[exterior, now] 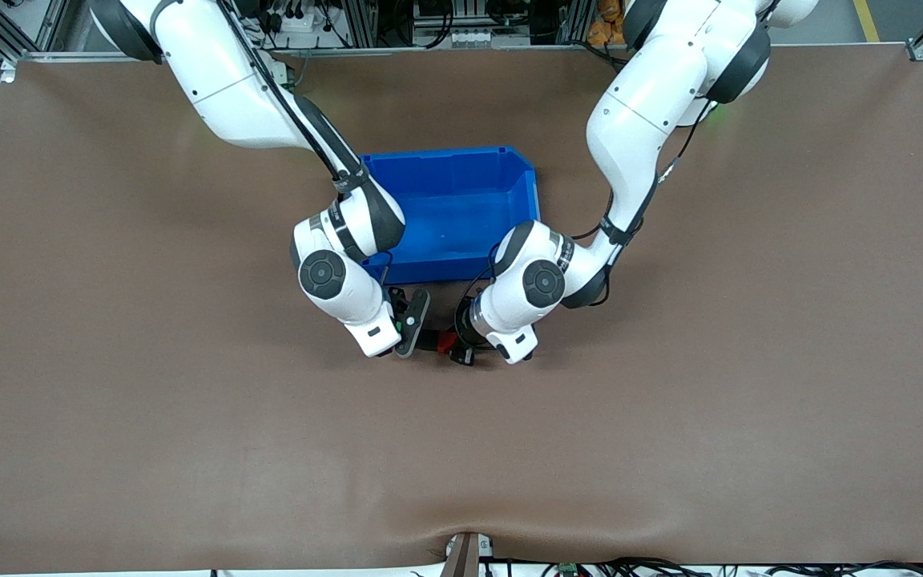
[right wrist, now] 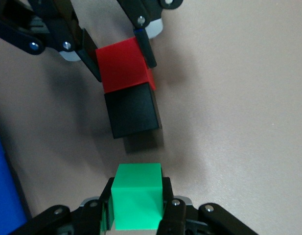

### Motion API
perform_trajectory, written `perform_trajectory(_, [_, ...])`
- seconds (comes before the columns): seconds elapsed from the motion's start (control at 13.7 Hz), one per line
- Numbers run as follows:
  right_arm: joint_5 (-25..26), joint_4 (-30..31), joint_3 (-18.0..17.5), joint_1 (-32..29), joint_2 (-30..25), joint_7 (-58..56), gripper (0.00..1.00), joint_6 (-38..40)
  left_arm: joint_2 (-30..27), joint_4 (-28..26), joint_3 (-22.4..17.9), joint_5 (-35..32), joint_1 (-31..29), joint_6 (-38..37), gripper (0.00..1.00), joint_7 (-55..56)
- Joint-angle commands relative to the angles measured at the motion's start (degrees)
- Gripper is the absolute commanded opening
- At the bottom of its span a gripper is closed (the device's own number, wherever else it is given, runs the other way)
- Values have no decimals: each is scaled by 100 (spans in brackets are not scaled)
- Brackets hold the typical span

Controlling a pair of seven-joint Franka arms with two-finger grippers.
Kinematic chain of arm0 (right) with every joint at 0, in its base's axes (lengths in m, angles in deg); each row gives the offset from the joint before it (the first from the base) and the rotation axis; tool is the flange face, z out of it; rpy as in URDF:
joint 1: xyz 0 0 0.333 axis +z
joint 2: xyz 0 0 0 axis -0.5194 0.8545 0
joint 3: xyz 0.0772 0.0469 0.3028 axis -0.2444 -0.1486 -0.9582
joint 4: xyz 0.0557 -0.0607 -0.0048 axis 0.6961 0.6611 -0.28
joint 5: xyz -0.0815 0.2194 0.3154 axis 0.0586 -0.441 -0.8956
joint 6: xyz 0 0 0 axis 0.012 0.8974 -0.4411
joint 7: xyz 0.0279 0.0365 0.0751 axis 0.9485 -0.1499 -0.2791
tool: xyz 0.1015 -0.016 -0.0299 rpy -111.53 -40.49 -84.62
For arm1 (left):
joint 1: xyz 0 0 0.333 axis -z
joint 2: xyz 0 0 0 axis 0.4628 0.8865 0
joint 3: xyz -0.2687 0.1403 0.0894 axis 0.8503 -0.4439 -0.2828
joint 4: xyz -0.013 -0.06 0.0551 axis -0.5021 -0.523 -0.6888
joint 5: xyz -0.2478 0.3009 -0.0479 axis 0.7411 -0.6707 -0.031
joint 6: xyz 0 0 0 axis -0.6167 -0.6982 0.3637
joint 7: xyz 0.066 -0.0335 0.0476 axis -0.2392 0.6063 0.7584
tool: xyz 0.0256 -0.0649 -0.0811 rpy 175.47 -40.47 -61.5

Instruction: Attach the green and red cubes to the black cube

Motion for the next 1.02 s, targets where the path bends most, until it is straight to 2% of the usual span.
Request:
perform_trajectory(0.0, [2,-266,45,133,194,167,0,-35,185,160,-58,106,52,112,34,-2])
perform_trajectory(0.22, [11,-460,54,194,300,176,0,-35,186,160,-67,106,52,112,36,-10])
perform_trajectory(0.29, [11,-495,54,194,335,176,0,-35,186,160,-67,97,52,112,48,-45])
perform_trajectory(0.36, [11,-504,54,203,344,176,0,-35,186,160,-76,89,78,121,99,-124])
perform_trajectory(0.58, [11,-548,54,203,388,220,0,-35,159,151,-146,27,210,121,100,-843])
perform_trajectory(0.95, [29,-575,63,238,405,220,0,-35,-8,133,-146,71,131,68,100,-845])
